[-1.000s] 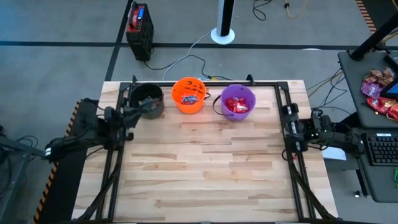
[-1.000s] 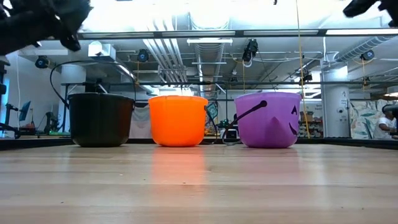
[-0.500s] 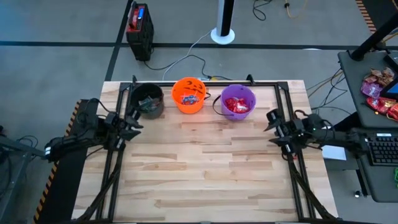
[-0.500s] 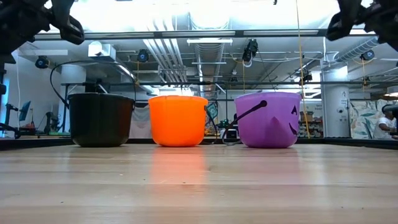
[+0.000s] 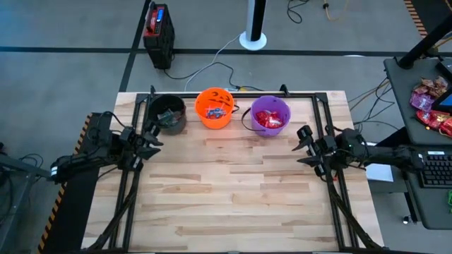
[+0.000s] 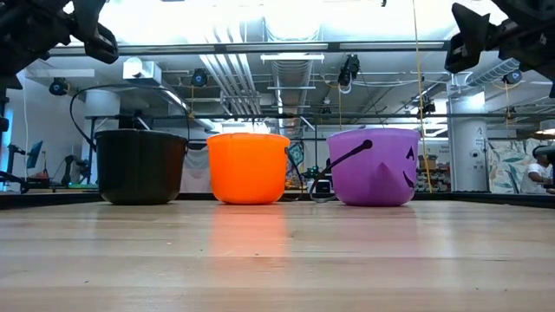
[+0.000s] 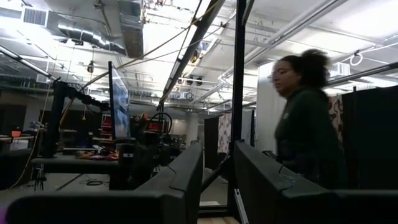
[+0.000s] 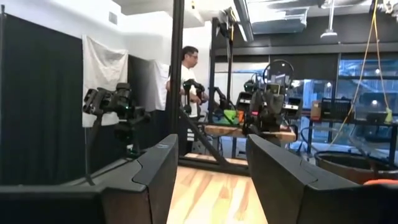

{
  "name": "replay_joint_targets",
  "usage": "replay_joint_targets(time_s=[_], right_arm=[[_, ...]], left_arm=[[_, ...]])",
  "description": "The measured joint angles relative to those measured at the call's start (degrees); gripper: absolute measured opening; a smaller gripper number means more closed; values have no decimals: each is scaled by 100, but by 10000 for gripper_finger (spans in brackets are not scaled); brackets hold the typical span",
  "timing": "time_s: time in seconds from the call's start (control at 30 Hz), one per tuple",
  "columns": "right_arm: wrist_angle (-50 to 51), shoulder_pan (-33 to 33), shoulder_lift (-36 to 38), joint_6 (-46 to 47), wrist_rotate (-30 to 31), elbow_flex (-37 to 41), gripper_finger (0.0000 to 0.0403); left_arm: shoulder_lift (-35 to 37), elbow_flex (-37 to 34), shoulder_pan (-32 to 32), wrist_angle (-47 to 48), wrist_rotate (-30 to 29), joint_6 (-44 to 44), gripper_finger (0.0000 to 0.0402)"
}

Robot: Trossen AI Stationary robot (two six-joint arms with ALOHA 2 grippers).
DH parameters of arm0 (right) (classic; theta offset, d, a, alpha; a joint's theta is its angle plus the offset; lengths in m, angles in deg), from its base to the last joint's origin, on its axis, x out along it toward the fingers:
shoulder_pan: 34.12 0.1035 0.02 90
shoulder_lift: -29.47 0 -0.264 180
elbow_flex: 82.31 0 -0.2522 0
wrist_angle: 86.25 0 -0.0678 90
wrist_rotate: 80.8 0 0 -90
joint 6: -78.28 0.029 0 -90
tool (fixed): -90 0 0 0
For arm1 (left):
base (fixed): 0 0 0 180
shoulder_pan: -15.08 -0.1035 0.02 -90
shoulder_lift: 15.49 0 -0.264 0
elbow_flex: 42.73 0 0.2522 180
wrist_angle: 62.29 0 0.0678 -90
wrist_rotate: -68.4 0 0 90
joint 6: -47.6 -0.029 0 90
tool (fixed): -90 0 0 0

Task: Sort candy by brand, put in halloween buckets
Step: Return to Home Position

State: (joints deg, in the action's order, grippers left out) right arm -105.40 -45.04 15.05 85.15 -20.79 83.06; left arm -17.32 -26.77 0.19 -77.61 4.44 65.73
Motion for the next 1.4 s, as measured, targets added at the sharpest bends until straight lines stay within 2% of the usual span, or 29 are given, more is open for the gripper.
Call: replay_joint_targets(time_s=[0.7, 1.1, 1.4], right_arm=[[2, 0, -113, 0, 1, -2, 183], [99, 26, 589, 0, 4, -2, 183], [136, 26, 720, 0, 3, -2, 183]], left_arm=[[-7, 0, 0, -2, -2, -1, 77], [-9, 0, 0, -3, -2, -1, 77], [-7, 0, 0, -2, -2, -2, 77]])
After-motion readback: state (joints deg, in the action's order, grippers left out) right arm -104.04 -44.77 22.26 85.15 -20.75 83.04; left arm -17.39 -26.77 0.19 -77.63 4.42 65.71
